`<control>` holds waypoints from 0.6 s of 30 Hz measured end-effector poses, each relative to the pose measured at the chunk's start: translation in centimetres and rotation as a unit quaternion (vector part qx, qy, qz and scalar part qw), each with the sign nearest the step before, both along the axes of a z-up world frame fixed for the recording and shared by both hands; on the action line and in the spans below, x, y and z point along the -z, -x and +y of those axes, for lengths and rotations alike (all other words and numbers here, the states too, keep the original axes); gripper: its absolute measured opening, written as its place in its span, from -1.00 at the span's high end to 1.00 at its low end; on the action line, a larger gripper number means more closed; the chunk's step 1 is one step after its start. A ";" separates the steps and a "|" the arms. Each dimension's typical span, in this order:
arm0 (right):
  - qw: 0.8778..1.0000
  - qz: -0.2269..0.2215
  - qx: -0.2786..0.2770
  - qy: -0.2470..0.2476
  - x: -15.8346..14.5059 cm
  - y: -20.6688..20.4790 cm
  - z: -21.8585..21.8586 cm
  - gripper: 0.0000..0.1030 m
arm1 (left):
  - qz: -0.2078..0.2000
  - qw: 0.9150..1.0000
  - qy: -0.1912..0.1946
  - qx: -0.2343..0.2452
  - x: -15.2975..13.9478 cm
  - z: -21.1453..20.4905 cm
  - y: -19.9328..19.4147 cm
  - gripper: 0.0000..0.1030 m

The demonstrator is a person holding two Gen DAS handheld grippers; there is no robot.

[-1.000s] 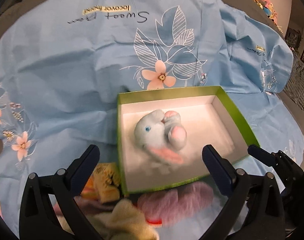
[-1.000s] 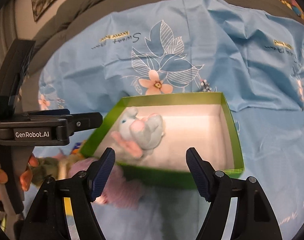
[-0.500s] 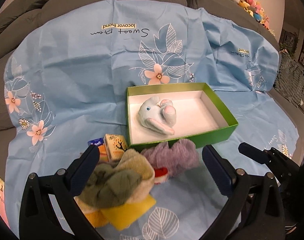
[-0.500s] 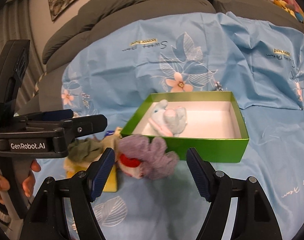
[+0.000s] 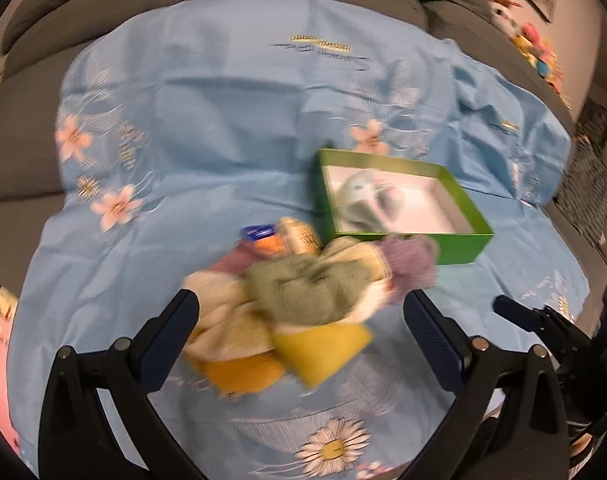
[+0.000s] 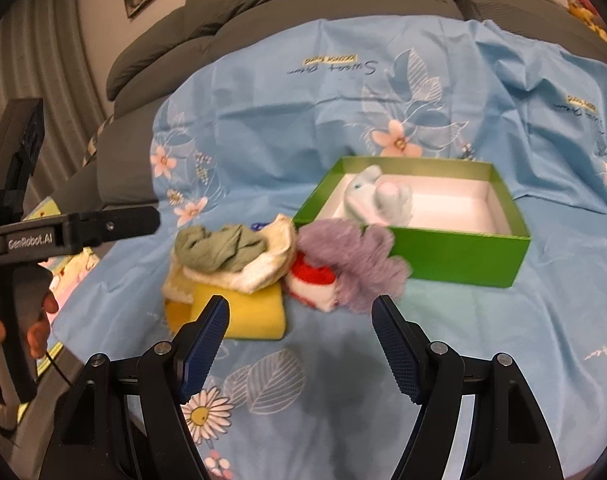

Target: Organize soft objects

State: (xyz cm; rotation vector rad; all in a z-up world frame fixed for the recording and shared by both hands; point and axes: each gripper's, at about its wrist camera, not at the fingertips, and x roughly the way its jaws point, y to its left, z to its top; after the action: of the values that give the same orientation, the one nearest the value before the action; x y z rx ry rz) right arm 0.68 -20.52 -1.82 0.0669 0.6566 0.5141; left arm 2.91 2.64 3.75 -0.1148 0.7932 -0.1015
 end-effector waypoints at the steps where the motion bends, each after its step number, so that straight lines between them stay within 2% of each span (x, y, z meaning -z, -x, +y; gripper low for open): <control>1: 1.000 0.003 -0.004 -0.001 0.3 0.0 0.3 -0.45 | 0.005 1.000 0.004 -0.010 0.3 0.9 0.2 -0.98; 6: 1.000 0.021 -0.021 0.000 1.8 0.0 1.8 -0.45 | 0.026 0.998 0.039 -0.039 2.3 4.1 1.1 -0.98; 10: 0.999 0.019 -0.032 0.012 2.5 0.0 3.0 -0.45 | 0.026 0.998 0.051 -0.026 3.5 4.6 1.6 -0.98; 15: 0.998 -0.028 -0.060 0.023 1.6 0.2 4.5 -0.45 | 0.024 0.997 0.073 0.010 3.9 4.2 1.0 -0.97; 18: 0.994 -0.057 -0.087 0.023 0.6 -0.1 5.7 -0.45 | 0.025 0.994 0.106 0.028 3.5 4.1 -0.2 -0.97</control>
State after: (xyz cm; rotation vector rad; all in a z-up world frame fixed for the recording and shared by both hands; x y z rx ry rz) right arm 0.78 -14.77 -2.44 -0.0639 0.5653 0.6650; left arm 3.16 6.71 0.23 -0.2972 0.8348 -0.2376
